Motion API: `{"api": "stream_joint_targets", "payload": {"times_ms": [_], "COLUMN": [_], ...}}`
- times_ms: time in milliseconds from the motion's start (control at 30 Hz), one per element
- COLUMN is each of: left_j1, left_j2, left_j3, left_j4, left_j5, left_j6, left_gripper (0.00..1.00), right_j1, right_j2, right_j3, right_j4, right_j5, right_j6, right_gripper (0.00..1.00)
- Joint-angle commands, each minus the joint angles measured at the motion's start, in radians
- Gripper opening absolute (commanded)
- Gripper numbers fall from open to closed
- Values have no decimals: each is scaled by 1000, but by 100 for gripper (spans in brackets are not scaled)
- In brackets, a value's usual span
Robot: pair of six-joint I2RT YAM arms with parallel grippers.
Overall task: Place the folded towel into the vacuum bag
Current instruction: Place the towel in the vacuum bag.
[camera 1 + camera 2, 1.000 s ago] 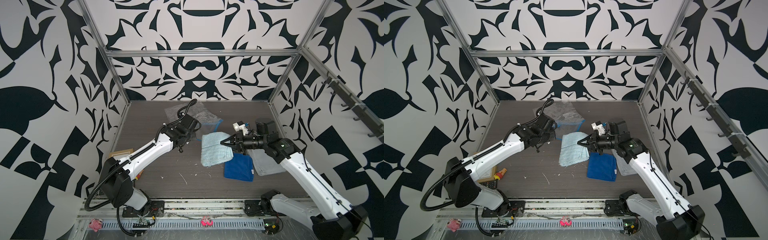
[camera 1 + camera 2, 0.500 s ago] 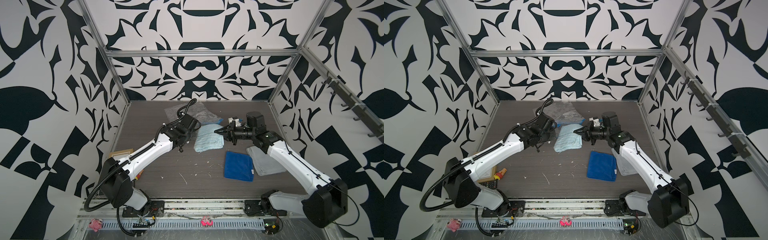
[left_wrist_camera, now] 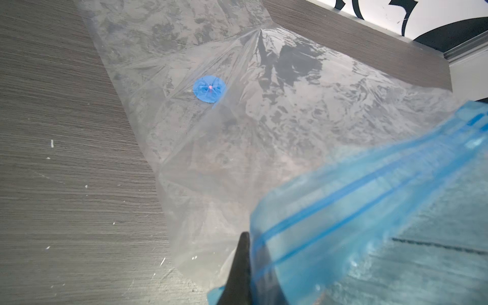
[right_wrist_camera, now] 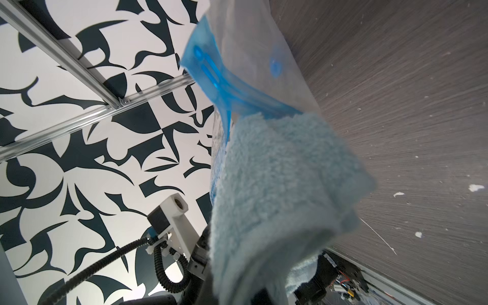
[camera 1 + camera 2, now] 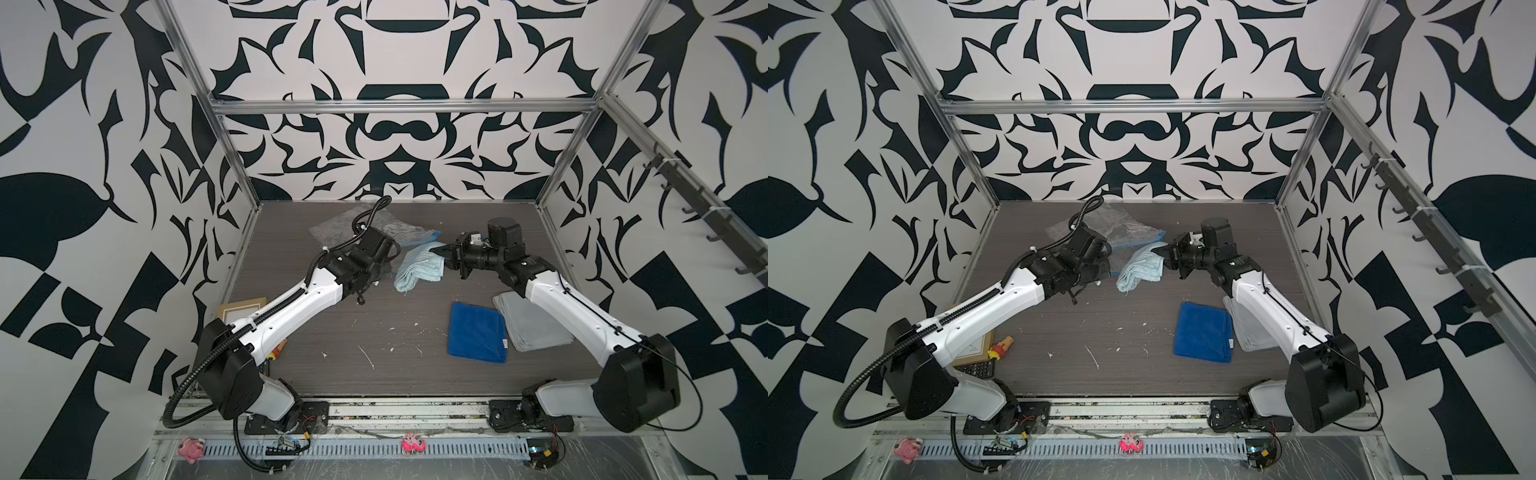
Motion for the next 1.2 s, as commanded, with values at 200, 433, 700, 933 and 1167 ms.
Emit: {"api": "stream_joint_targets", "payload": {"times_ms": [200,433,700,933,1167], "left_j1": [-11,-13,-16,-20,-20], "left_j2": [-14,-3,14,34,49], "left_j3": [3,32,107,143,119], "left_j4": [-12,-24,-66,-93,-72], "left_j5": [1,30,80,109,95], "left_j6": [-18,-21,-38,-54,-37], "left_gripper": [0,0,0,0,0], "right_j1": [-6,-6,27,72,122], "right_j2": [24,25,-6,-24,19], "right_j3": [103,125,36,-6,70], "right_j4": [139,169,196,222,153], "right_j5": [66,87,194,286,207], "right_j6": [61,30,-65,-121,-116], "right_gripper": [0,0,0,0,0]}}
